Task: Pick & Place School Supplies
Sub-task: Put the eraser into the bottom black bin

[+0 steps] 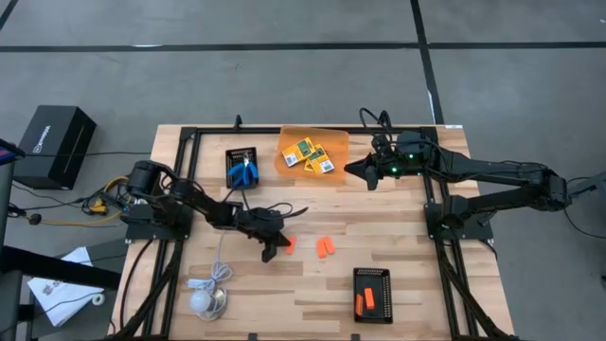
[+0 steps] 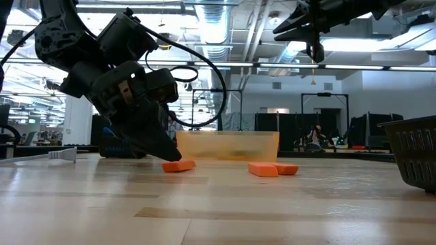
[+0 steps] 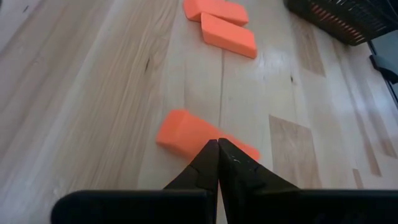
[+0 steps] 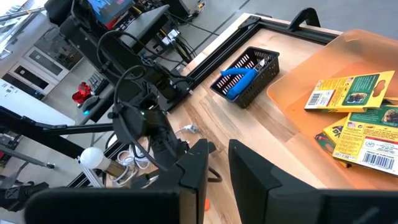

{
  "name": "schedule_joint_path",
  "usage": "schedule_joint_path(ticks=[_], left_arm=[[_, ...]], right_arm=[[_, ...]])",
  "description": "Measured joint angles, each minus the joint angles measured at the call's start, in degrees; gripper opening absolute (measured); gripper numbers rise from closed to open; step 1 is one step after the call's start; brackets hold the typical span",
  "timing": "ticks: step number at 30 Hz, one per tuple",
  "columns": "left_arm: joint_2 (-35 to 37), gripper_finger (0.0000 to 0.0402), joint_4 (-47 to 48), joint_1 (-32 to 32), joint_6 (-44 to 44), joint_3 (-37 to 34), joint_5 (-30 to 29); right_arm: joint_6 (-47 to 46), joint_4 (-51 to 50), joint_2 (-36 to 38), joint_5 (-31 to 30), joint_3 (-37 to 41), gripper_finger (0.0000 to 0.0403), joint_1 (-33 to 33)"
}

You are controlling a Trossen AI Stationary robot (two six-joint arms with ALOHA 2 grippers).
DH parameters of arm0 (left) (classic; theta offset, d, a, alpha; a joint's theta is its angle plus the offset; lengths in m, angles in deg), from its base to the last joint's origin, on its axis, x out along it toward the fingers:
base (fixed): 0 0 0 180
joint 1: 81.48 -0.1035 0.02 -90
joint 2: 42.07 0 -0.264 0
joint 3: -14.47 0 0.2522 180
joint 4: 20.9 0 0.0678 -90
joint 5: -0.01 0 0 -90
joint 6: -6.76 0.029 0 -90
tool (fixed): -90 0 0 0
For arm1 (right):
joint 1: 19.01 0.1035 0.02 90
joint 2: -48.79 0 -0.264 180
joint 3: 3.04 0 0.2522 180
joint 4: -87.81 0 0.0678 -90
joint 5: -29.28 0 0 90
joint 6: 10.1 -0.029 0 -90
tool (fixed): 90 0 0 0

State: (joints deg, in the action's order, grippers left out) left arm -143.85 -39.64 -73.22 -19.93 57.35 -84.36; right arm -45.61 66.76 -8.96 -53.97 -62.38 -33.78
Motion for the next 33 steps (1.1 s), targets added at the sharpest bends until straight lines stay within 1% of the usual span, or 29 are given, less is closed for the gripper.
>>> schedule_joint_path(ticks=[14,25,30,33], left_arm=[[-0.07,0.0000,0.05,0.05,-0.41,-2.61,0.16],[-0.07,0.0000,-0.55,0.05,-0.47,-3.14,0.22],[3.69,0.0000,-0.55,-1.20,-2.12,-3.48,-0.90],[4.89,0.0000,-1.60,-2.33,-1.30,-3.13,-2.08]], right_arm=[[0.04,0.00,0.00,0.90,0.00,0.0057,0.00],[0.04,0.00,0.00,0.92,0.00,0.0057,0.00],[0.11,0.00,0.00,0.92,0.00,0.0057,0.00],[0.11,0.02,0.00,0.92,0.00,0.0057,0.00]])
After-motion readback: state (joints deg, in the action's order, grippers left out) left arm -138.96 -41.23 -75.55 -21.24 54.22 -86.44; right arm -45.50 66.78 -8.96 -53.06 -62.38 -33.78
